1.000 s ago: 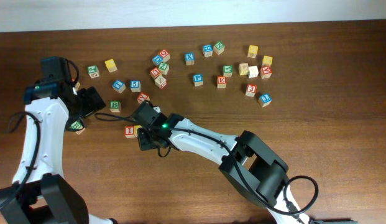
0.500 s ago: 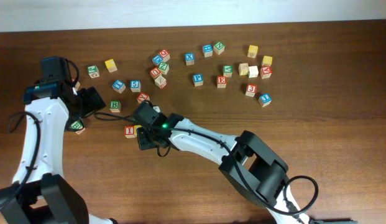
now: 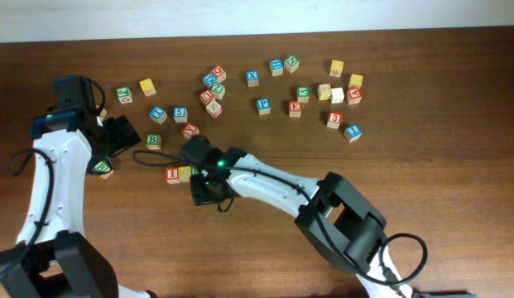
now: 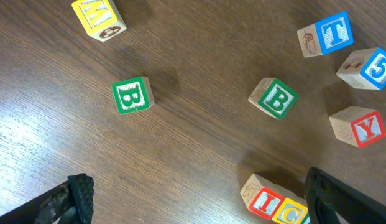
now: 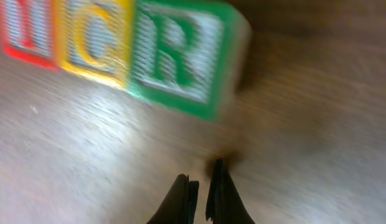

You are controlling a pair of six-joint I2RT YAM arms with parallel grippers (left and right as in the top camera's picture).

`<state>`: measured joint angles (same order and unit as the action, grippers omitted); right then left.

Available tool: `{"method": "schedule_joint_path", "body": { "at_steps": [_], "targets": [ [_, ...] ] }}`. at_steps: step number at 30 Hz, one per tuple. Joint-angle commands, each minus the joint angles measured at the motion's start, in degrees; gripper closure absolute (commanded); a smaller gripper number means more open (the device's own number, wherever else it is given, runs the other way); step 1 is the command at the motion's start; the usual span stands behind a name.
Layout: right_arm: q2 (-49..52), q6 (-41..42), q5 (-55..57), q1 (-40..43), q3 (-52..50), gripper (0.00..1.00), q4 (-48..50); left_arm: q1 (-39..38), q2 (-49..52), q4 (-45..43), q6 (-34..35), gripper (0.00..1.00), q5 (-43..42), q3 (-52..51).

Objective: Spell out ICRA
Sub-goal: 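Lift the right gripper and move it to the back-right blocks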

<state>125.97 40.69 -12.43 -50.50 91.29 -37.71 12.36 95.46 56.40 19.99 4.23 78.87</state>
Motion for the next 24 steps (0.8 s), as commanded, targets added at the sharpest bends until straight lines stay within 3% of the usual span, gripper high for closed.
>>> {"method": "schedule_joint_path", "body": {
  "at_steps": [1,12,17,18,19,20,21,24],
  "targets": [
    [-1.99,-1.57,-1.62,5.01,-0.20,0.96,-3.63,0.17,-0.17,0.04,0.35,0.01,-0.39,0.13],
    [-1.95,-7.34,1.22,10.08,-0.26,0.95,-7.91,0.17,-0.17,0.04,0.35,0.01,-0.39,0.13],
    [-1.86,-7.48,6.73,10.08,-0.33,0.70,-10.12,0.17,-0.17,0.04,0.35,0.01,-0.39,0.13],
    [-1.86,-7.50,7.15,10.08,-0.33,0.69,-10.14,0.17,-0.17,0.04,0.35,0.01,-0.39,0.13],
    [-1.90,-7.48,7.08,10.10,-0.31,0.70,-10.21,0.17,-0.17,0.04,0.35,0.01,-0.39,0.13],
    [-2.19,-7.48,7.08,10.08,-0.26,0.80,-10.56,0.17,-0.17,0.04,0.35,0.01,-0.39,0.13],
    [-2.49,-7.93,7.08,10.08,0.09,0.96,-11.15,0.17,-0.17,0.04,0.35,0.01,-0.39,0.13],
    [-3.74,-13.64,8.13,10.16,3.37,0.96,-14.38,0.17,-0.17,0.04,0.35,0.01,-0.42,0.13]
  ]
}}
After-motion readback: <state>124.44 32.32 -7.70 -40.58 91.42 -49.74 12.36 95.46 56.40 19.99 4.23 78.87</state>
